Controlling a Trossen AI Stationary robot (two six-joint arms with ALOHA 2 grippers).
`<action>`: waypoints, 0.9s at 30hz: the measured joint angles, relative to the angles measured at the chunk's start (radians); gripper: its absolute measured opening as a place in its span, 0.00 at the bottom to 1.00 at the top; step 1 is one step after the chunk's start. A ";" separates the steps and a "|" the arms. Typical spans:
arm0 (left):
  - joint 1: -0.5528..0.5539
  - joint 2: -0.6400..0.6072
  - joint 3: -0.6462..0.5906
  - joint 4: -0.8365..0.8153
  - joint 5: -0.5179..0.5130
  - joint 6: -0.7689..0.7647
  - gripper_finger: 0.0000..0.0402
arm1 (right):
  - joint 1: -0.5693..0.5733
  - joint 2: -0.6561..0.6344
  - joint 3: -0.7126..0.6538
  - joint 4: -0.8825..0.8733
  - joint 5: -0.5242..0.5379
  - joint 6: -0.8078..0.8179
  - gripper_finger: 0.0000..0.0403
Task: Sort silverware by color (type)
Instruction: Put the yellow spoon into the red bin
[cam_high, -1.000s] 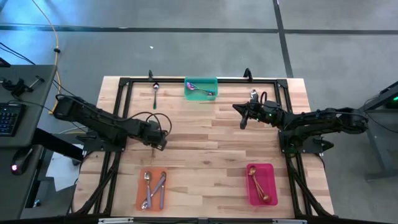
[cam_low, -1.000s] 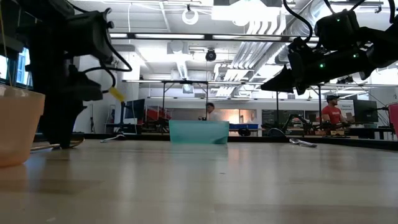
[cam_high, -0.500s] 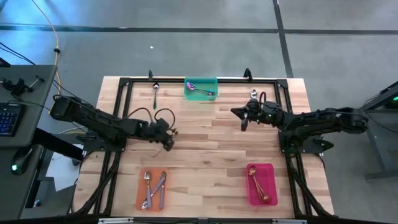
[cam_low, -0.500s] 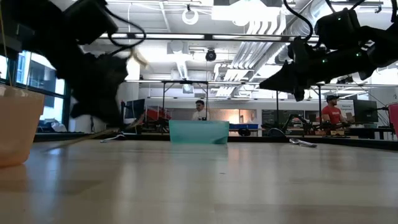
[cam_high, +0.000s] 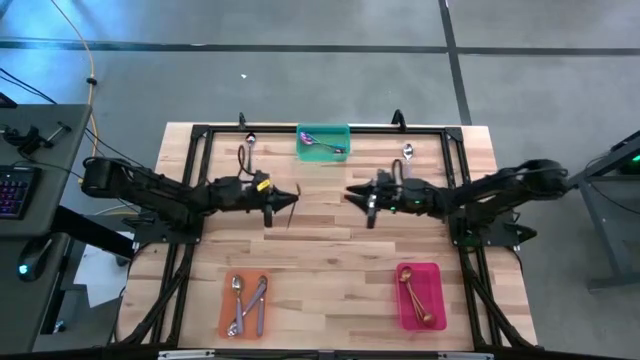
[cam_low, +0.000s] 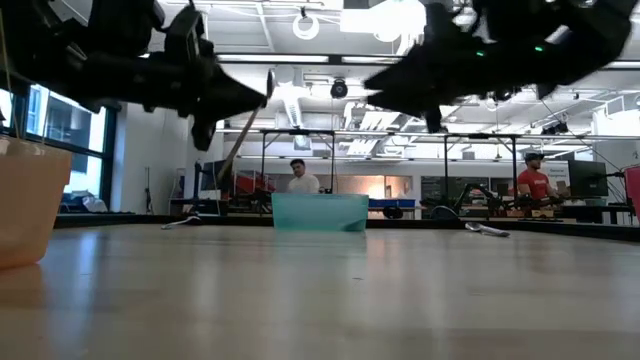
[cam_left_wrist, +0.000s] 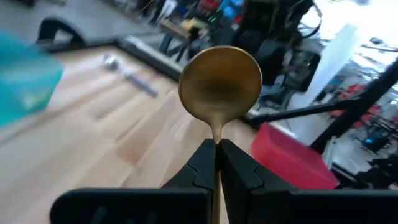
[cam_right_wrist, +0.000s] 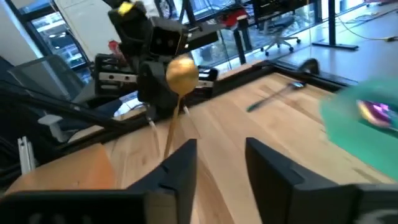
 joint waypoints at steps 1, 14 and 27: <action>0.006 0.000 0.004 0.015 0.011 0.016 0.00 | 0.004 0.034 0.034 0.000 0.002 0.000 0.33; 0.023 0.000 0.031 0.196 0.069 0.137 0.00 | -0.010 0.390 0.429 -0.011 -0.104 -0.034 0.40; 0.024 0.000 0.031 0.220 0.066 0.159 0.00 | -0.023 0.488 0.574 -0.069 -0.168 -0.085 0.08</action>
